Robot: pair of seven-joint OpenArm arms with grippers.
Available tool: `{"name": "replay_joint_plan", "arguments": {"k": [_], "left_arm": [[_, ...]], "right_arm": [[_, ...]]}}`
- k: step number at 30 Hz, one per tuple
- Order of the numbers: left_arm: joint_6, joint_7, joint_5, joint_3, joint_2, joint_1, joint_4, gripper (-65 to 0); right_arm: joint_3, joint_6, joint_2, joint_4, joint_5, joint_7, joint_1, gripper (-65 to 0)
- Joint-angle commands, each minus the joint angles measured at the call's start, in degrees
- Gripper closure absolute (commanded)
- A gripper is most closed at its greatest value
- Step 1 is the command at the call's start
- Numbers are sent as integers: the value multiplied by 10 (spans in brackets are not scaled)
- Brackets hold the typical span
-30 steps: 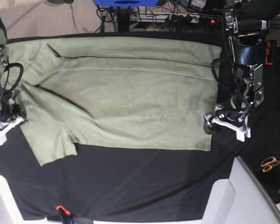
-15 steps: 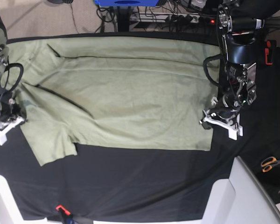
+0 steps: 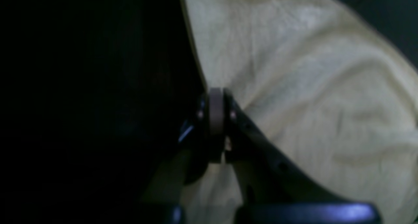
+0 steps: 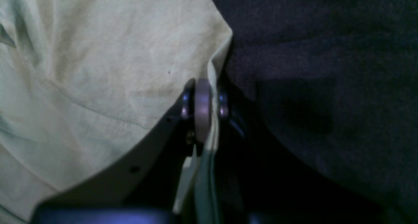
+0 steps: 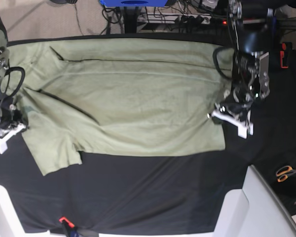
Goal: Fold the T-shirt properly
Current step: 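Hold the side edges with both grippers and pull them toward the hem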
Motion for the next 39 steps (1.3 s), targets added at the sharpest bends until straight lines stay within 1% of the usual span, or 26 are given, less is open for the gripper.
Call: {"name": "replay_joint_plan", "arguments": {"k": [1,2,6,9,12,15,16,17,18,21,23,24,25,26,28,30,33,36,37,39], "left_arm": [[27,27,18,0,-9,13,14,0],[32,27,18,0,-9,24,28,0],[32,30,18,0,-9,42,53,0],[32,68,18,-1,-9,52,80,0],[32,97,17,-37,-5,66,134,0],[32,114,21,-63,-4,66,152,0],[32,118,23,-70,-4,63,153,-41],[32,121,23,-72,-5,63,154,-109],[32,121,22,-73,-7,63,157,-197],[32,121,19,-74,-9,62,161,-393],[32,121,20,-74,-9,62,166,-502],[32,121,19,-75,-9,62,167,-546],[32,121,19,-75,-10,59,167,-564],[32,121,19,-81,-10,50,165,-568],[32,121,23,-104,-9,34,150,-553],[32,121,23,-111,-10,7,122,-525],[31,121,23,-108,-25,-35,66,-457],[30,120,23,-108,-32,-68,14,-406],[30,120,23,-103,-38,-78,-3,-395],[30,119,23,-70,-46,-98,-35,-392]], "right_arm": [[1,5,11,9,2,7,13,0],[1,5,11,9,2,7,13,0],[1,5,10,9,2,7,13,0],[1,5,10,9,2,7,13,0],[1,5,10,9,2,7,7,0],[1,5,10,9,2,7,6,0],[1,5,10,9,2,7,6,0],[1,5,10,9,2,7,6,0],[1,5,10,9,2,7,6,0],[2,5,10,9,2,7,6,0],[2,5,10,9,2,7,6,0],[2,5,10,9,2,7,6,0],[2,5,10,9,2,7,6,0],[2,5,10,9,2,7,6,0],[2,5,10,9,2,7,6,0],[2,5,10,9,2,7,6,0],[2,5,10,9,2,7,6,0],[1,5,10,9,2,7,6,0],[1,5,10,9,2,7,6,0],[1,5,10,9,2,8,6,0]]}}
